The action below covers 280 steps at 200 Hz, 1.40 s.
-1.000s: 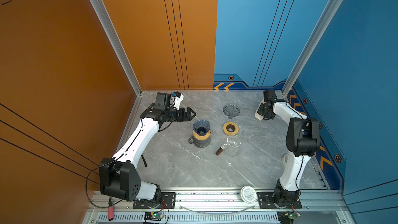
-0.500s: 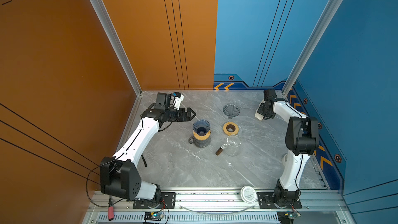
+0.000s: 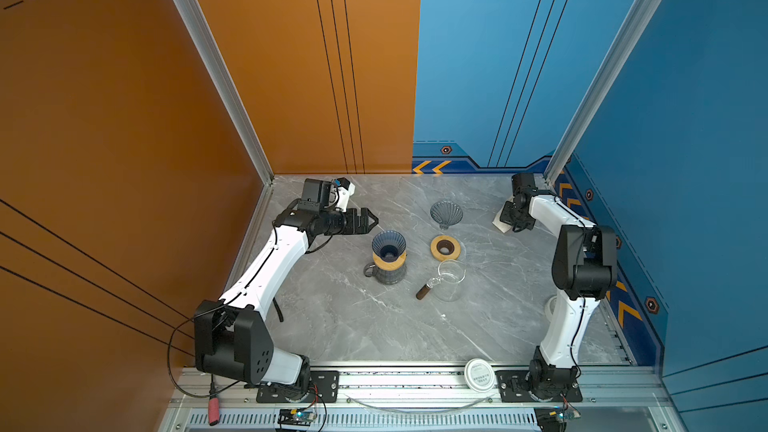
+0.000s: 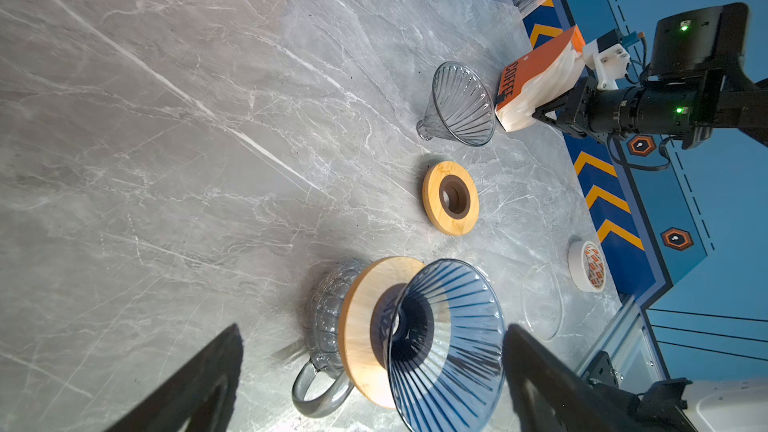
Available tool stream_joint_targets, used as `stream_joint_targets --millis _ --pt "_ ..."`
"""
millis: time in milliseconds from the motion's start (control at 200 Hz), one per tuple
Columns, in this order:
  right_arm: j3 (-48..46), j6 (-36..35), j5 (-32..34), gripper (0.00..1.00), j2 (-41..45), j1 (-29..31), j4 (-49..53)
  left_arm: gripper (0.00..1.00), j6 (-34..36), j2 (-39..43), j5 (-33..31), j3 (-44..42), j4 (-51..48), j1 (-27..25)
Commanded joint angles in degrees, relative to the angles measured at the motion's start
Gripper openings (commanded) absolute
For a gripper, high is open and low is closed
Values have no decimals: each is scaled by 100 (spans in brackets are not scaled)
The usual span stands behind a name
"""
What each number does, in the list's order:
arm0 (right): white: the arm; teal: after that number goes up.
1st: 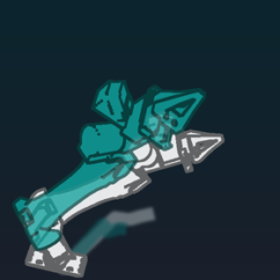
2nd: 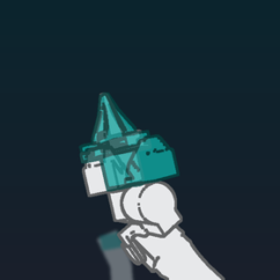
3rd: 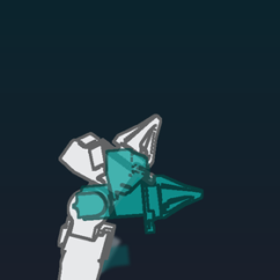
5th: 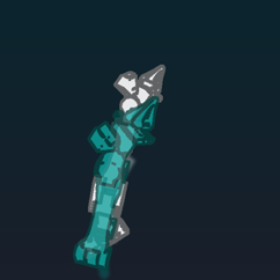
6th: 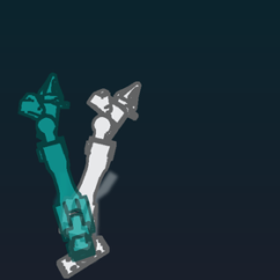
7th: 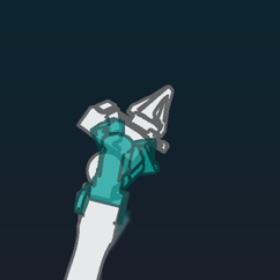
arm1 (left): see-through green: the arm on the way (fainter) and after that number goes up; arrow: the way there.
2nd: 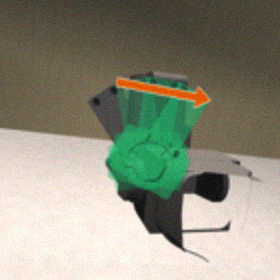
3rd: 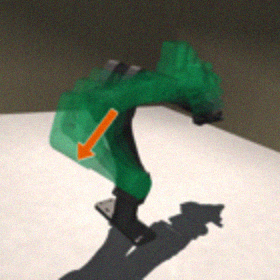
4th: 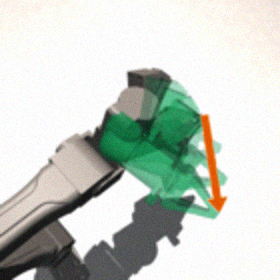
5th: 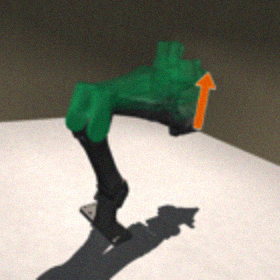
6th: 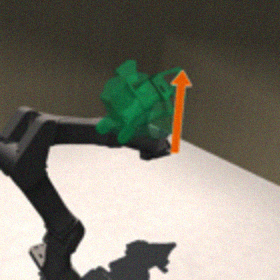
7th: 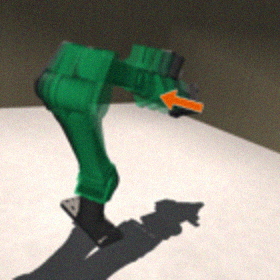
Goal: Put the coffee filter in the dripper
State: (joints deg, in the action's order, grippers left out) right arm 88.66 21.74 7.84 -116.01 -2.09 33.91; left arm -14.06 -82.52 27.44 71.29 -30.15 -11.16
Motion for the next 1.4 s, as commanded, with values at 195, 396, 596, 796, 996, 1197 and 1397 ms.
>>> stream_joint_targets --millis 195,396,596,796,996,1197,1397 --pt "60 -788 371 0 262 -64 423 98 -70 -114 48 92 -16 -21" --pt "183 -945 259 0 225 -38 432 98 -74 -176 47 140 -15 -52" --pt "308 -1295 389 0 219 41 435 98 -79 -201 34 158 -17 -72" --pt "372 -1487 409 0 207 94 559 98 -88 -250 25 153 -17 -84" --pt "244 -1302 222 1 255 112 643 98 -79 -235 35 141 -17 -97" --pt "134 -1057 177 4 376 87 642 98 -79 -229 35 122 -12 -93" --pt "99 -872 17 11 392 -61 643 98 -69 -205 43 83 -21 -97"
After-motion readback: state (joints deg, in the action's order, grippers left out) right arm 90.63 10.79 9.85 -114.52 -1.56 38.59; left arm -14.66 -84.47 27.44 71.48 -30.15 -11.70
